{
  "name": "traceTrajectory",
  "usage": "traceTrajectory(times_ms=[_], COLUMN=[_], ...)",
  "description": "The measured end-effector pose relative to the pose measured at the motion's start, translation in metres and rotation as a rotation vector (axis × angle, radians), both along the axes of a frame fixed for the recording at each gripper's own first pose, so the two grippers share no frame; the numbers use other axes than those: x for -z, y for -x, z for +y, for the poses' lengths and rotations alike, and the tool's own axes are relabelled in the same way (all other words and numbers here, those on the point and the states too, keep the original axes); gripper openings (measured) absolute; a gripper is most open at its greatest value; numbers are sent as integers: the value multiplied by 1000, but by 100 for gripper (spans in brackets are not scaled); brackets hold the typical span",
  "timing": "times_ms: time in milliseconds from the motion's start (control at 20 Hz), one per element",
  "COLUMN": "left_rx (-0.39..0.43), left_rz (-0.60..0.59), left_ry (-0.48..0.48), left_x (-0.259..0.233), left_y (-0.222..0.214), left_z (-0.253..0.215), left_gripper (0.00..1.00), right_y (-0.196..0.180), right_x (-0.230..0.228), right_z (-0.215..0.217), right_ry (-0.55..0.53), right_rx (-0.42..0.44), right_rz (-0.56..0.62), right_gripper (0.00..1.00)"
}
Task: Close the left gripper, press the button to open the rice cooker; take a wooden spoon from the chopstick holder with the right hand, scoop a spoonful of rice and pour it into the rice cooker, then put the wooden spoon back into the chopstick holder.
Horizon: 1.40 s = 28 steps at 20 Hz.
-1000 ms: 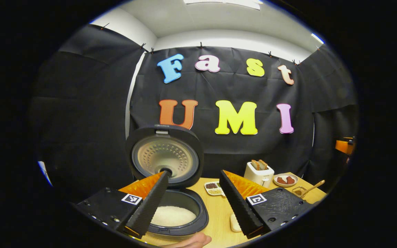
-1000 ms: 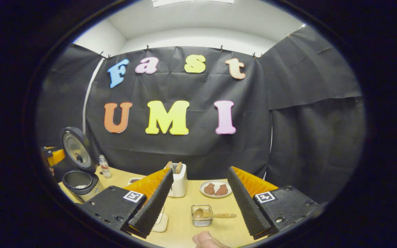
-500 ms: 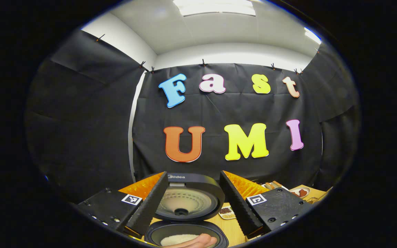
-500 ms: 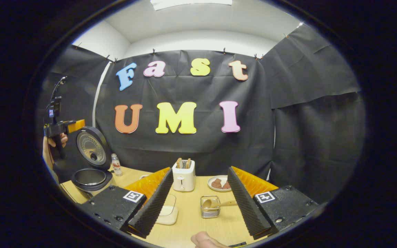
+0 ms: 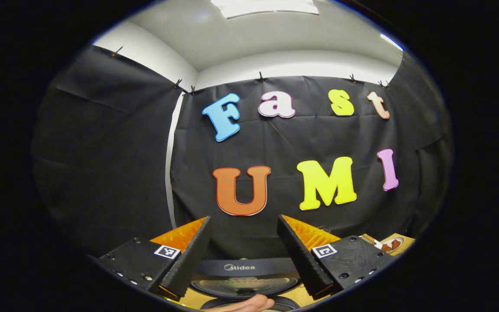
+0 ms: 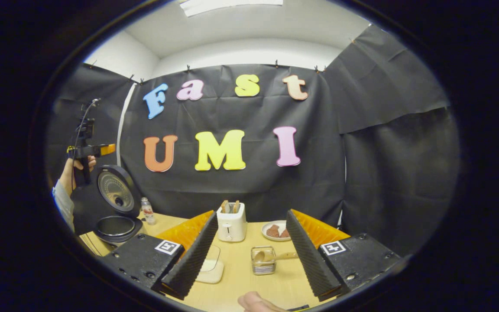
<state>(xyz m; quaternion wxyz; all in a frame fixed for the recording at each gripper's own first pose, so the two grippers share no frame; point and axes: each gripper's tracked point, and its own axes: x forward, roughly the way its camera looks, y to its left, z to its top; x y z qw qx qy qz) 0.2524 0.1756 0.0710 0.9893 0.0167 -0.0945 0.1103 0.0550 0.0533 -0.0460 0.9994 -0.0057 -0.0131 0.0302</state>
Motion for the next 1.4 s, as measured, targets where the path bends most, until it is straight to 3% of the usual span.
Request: traceTrajectory(times_ms=[300,550,650,1050,1400], left_rx=[37,36,31,14,29], left_rz=[116,264,258,375,428], left_ry=[116,117,121,153,160], left_x=[29,70,67,89,125], left_y=[-36,-50,-48,-7,54], left_z=[8,11,16,7,-15], left_gripper=[96,94,94,100,100], right_y=[0,8,14,41,73], right_x=[1,-5,-6,-12,5], right_z=[-4,0,-1,-18,-17], right_ry=[-30,-39,-28,-39,-130], right_rx=[7,-22,-15,5,-48], right_rz=[3,-16,-22,-35,-57], right_gripper=[100,100,100,100,100])
